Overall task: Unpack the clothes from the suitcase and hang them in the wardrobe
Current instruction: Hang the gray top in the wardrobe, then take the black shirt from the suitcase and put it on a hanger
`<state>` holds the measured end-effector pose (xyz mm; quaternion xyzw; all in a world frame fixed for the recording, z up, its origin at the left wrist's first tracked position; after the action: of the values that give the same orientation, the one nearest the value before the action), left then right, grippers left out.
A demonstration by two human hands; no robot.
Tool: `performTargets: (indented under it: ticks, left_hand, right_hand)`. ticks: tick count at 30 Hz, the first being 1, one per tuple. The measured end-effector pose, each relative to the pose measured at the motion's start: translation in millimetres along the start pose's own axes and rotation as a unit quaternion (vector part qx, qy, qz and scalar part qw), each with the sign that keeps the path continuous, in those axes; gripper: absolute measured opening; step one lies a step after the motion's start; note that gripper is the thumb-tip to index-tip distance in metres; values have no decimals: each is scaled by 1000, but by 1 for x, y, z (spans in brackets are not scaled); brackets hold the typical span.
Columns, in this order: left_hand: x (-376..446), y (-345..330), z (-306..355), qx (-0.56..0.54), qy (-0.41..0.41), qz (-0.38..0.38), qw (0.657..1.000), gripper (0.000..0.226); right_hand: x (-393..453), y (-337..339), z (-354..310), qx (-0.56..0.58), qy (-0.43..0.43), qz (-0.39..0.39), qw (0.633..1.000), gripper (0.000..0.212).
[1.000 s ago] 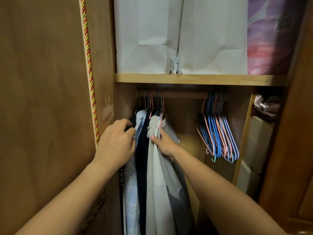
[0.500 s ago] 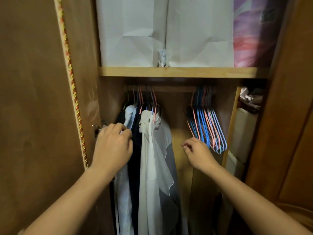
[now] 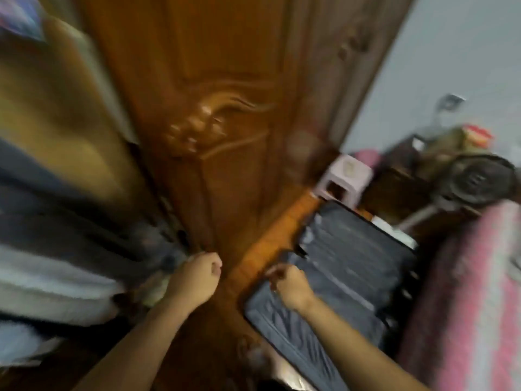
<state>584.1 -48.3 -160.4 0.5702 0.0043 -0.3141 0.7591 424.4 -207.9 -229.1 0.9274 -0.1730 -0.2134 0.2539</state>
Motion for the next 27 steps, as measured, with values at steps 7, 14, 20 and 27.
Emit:
performTargets:
  ticks: [7, 14, 20, 27]
  left_hand:
    - [-59, -220, 62, 26, -9, -242, 970, 29]
    - [-56, -392, 62, 47, 39, -304, 951, 24]
    - [-37, -560, 38, 70, 27, -323, 944, 19]
    - [9, -689, 7, 97, -33, -310, 945, 12]
  right_hand:
    - [-221, 87, 258, -49, -267, 51, 961, 24]
    - [-285, 9, 453, 30, -356, 47, 933, 43]
    - [-282, -112, 590, 115, -454, 65, 881, 23]
    - [-254, -188, 670, 106, -507, 64, 853, 29]
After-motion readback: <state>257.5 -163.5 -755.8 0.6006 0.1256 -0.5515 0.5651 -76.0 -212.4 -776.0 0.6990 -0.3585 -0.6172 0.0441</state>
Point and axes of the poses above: each hand's wrist, its own x-axis towards the middle knuckle, its own y-axis out of the back of the hand, z = x × y, the point moved 10 cm from there along x, towards the middle knuckle, and after that the axes turned 13 degrees about y, right-handed, at the moved point
